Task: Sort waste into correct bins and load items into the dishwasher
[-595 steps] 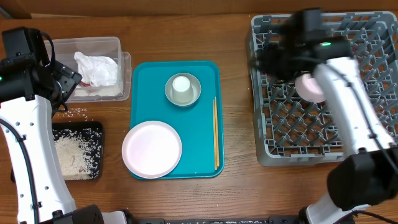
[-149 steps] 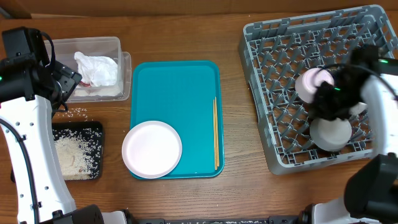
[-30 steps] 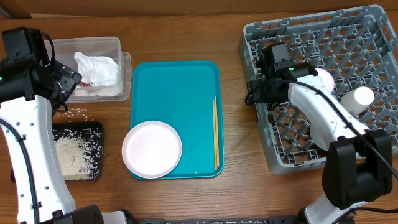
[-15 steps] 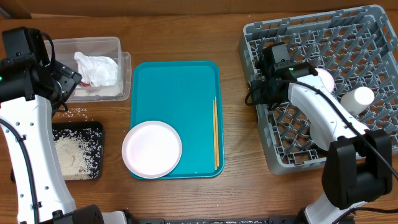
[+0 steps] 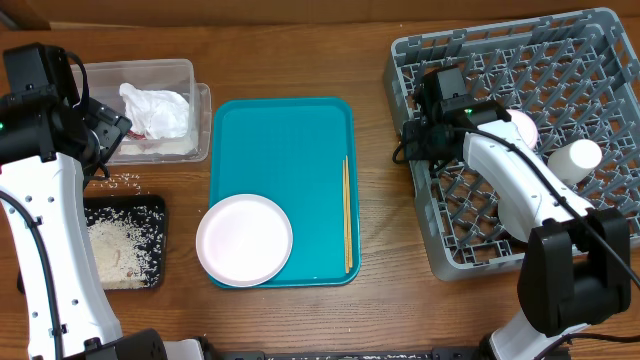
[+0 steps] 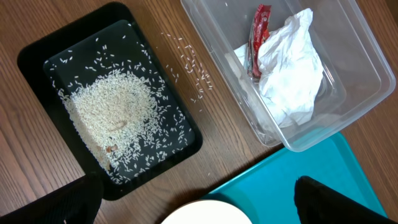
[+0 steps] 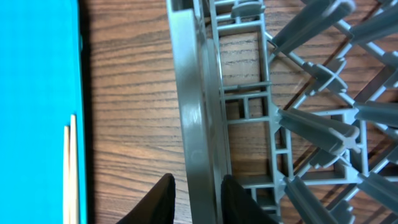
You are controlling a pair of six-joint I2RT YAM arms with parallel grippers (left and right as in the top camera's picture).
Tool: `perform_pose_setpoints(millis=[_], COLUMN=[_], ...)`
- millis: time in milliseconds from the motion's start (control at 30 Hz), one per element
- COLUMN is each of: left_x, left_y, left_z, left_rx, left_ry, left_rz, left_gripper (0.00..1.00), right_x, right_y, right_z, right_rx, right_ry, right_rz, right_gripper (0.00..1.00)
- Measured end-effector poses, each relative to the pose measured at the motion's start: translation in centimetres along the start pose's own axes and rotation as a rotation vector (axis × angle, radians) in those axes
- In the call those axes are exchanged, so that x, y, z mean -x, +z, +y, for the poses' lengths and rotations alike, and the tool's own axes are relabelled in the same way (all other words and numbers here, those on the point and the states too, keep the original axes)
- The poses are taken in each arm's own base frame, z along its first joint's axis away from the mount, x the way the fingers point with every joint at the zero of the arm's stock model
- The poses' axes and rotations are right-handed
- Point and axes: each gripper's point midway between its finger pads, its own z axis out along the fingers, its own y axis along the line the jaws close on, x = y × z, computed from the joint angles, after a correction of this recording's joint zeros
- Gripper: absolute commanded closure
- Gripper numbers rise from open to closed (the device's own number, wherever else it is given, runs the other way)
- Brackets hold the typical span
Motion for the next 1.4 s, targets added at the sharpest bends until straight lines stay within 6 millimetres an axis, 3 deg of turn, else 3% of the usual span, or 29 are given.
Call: perform_pose_setpoints(millis=[600,1067,1167,1400], left_x=[0.0,0.0,0.0,0.0], left_y=[0.0,0.0,0.0,0.0], left_z=[0.0,0.0,0.0,0.0], left_rx=[0.000,0.000,0.000,0.000], left_ry=[0.000,0.000,0.000,0.000], left_rz=[0.000,0.000,0.000,0.000], left_gripper=[0.00,0.00,0.00,0.00], right_x=[0.8,2.0,2.1,2.1], right_y=[0.0,0.3,0.3,0.3], right_z=[-0.4,-0.3,-0.3,-0.3], right_rx=[-0.035,-0.032,-0.029,-0.024], right_ry=[0.059,0.140,0.176,0.273], right_rz=[-0.039,-0.085,-0.092,-0.094], right_gripper=[0.89,0.87,0.80,0.80])
